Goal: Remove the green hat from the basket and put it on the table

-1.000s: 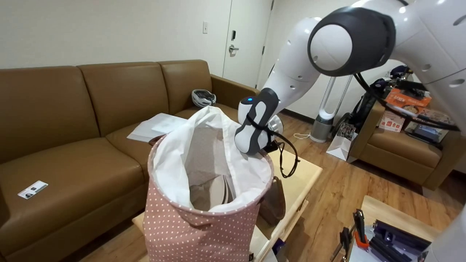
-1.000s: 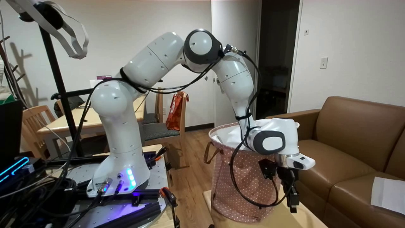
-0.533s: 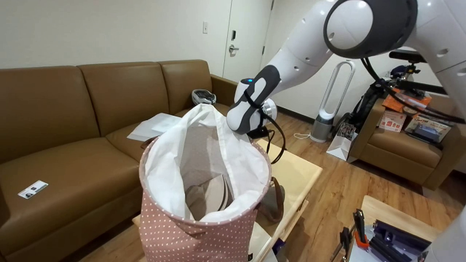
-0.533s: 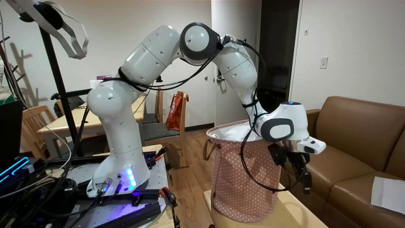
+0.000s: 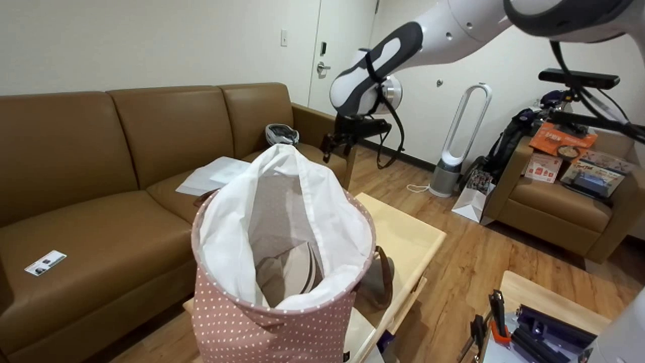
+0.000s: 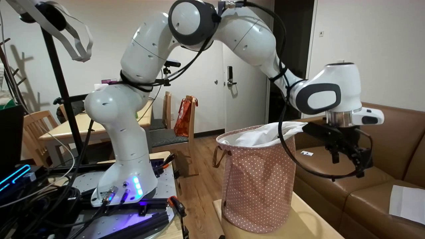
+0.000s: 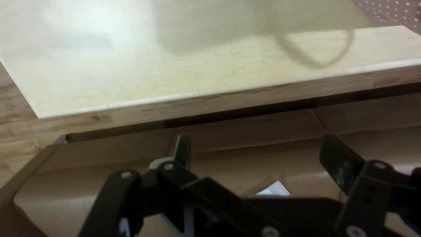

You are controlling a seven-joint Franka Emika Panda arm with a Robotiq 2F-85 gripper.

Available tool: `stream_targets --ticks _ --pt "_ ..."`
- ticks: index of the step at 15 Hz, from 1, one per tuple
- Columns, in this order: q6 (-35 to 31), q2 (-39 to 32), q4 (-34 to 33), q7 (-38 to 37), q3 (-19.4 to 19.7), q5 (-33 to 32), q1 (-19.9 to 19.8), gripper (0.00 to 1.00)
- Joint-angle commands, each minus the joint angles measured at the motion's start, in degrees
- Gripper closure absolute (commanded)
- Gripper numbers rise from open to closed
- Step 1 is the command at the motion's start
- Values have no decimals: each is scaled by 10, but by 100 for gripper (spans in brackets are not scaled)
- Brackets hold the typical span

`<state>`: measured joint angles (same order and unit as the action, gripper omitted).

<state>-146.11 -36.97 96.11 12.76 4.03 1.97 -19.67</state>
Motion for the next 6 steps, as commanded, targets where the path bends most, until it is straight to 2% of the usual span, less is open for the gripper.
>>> stream_targets --ticks 1,2,3,6 --pt "37 59 6 108 -67 46 -30 0" --pt "37 70 11 130 -84 65 -32 0" --pt "25 43 -6 82 -43 40 -12 0" --pt "26 50 -6 84 -42 42 -3 0"
